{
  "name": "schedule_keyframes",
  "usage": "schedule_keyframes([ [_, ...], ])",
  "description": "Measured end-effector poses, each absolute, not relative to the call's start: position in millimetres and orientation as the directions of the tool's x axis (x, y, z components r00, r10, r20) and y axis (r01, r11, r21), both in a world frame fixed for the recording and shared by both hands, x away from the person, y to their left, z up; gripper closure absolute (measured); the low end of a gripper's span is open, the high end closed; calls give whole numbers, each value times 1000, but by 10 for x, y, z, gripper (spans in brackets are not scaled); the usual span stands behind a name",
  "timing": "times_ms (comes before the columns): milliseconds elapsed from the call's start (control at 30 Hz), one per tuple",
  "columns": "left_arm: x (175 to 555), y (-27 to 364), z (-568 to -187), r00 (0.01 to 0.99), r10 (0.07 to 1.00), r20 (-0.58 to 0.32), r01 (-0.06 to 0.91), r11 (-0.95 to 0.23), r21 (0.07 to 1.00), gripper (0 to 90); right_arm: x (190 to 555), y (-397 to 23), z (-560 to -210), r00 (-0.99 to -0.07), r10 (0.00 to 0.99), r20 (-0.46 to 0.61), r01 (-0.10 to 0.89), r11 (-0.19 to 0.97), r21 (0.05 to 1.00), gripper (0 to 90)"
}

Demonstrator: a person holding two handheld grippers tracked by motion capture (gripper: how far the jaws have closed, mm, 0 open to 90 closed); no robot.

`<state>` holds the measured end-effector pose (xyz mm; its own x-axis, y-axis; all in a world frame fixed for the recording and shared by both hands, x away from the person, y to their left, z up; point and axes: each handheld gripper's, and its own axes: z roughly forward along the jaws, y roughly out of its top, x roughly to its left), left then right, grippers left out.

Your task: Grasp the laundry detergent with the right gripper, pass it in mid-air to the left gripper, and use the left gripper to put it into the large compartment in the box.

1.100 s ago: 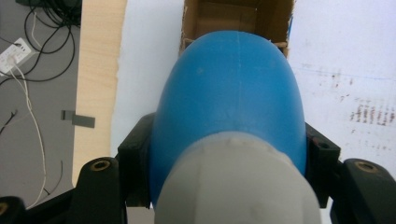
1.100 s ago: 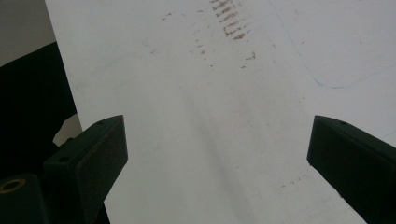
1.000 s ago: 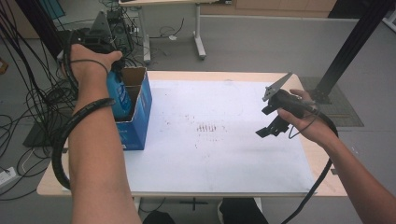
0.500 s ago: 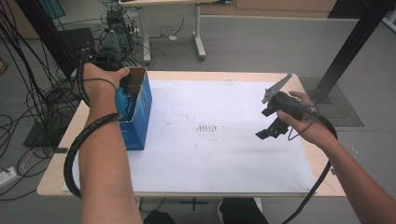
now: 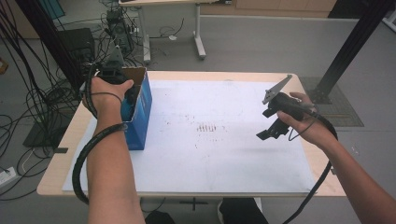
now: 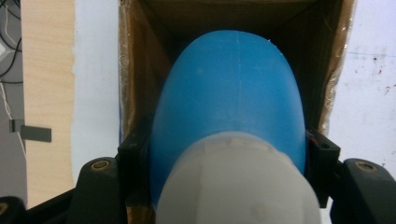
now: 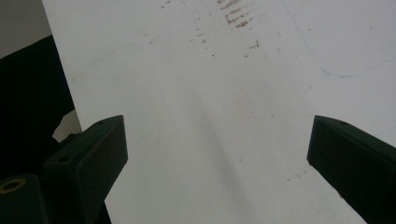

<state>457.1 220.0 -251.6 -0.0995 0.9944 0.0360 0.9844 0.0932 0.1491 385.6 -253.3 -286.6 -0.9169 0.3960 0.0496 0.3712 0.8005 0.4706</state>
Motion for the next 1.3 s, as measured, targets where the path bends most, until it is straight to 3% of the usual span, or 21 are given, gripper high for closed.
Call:
schedule_keyframes([
  [300,4562,2187,-2632,-67,995,73,987,55,150,369,3876,-2538,-2863,-916,399,50,375,801,467,49],
  [1300,4506,2217,-2775,-73,996,57,985,63,163,363,3880,-2528,-2872,-913,404,50,379,798,469,49],
])
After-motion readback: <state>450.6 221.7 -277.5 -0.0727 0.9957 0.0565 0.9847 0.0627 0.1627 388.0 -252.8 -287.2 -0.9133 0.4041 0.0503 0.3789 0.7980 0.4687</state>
